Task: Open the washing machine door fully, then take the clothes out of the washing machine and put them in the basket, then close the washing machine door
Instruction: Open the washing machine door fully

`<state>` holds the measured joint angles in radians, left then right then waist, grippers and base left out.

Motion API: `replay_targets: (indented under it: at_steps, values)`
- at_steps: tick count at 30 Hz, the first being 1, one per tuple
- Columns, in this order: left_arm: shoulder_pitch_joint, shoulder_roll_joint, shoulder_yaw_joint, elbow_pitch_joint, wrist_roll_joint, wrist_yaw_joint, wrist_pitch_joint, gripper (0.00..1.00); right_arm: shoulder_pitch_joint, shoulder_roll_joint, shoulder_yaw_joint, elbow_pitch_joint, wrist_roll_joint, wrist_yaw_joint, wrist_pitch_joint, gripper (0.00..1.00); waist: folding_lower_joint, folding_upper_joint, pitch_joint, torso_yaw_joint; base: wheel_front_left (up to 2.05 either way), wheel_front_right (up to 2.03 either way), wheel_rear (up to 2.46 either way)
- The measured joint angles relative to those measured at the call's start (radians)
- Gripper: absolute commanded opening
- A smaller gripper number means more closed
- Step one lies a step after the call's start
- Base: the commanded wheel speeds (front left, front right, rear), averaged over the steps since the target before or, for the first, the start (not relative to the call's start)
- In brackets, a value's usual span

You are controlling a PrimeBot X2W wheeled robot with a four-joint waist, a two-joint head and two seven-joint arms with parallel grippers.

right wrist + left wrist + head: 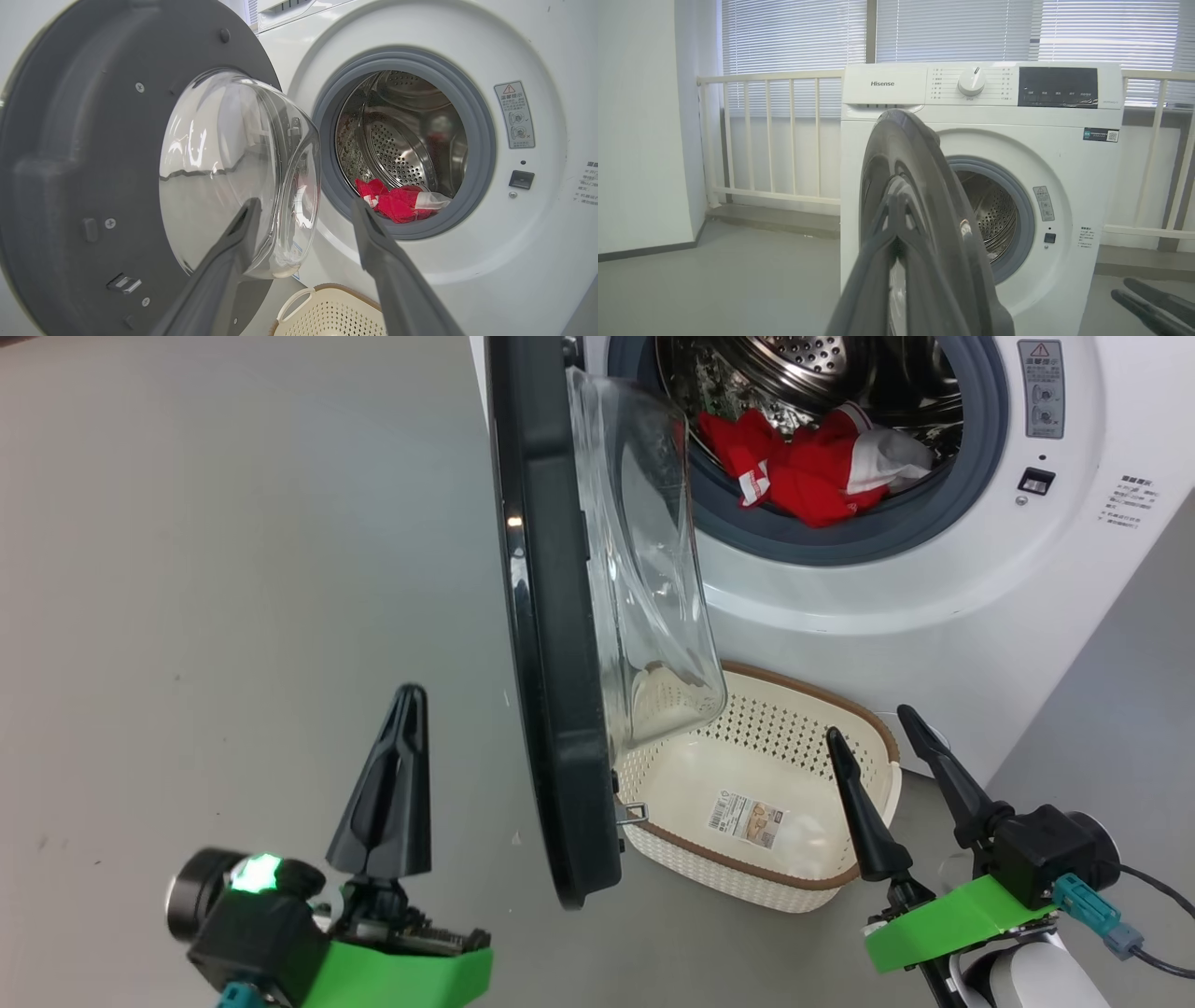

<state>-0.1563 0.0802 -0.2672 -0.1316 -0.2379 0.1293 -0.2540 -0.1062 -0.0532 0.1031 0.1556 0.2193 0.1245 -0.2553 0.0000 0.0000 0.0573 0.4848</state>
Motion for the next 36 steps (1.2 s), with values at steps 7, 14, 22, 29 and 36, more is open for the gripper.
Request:
replay_targets:
  at_steps: [7,14,22,29,36]
  values:
    - [-0.075,0.003,-0.045,-0.115,0.035,-0.026,0.007,0.00,0.000,0.000,-0.001,0.000,0.008,0.000,0.000,1.00,0.0000,0.0000,0.003,-0.013,0.00,0.00,0.00]
    - [-0.131,-0.003,-0.157,-0.164,0.040,-0.070,0.068,0.00,0.000,0.001,0.001,0.001,0.012,0.000,0.000,1.00,0.0000,0.0000,0.011,-0.030,0.00,0.00,0.00]
    - [-0.148,-0.011,-0.237,-0.084,0.010,-0.103,0.146,0.00,-0.001,0.000,-0.001,0.006,0.019,0.000,0.000,1.00,0.0000,0.0000,0.026,-0.049,0.00,0.00,0.00]
    - [-0.154,-0.017,-0.263,0.051,-0.024,-0.103,0.221,0.00,-0.006,0.000,-0.003,0.011,0.021,0.000,0.000,1.00,0.0000,0.0000,0.038,-0.064,0.00,0.00,0.00]
    - [-0.164,-0.013,-0.270,0.152,-0.019,-0.090,0.253,0.00,-0.019,0.000,-0.005,0.012,0.027,0.000,0.000,1.00,0.0000,0.0000,0.044,-0.074,0.00,0.00,0.00]
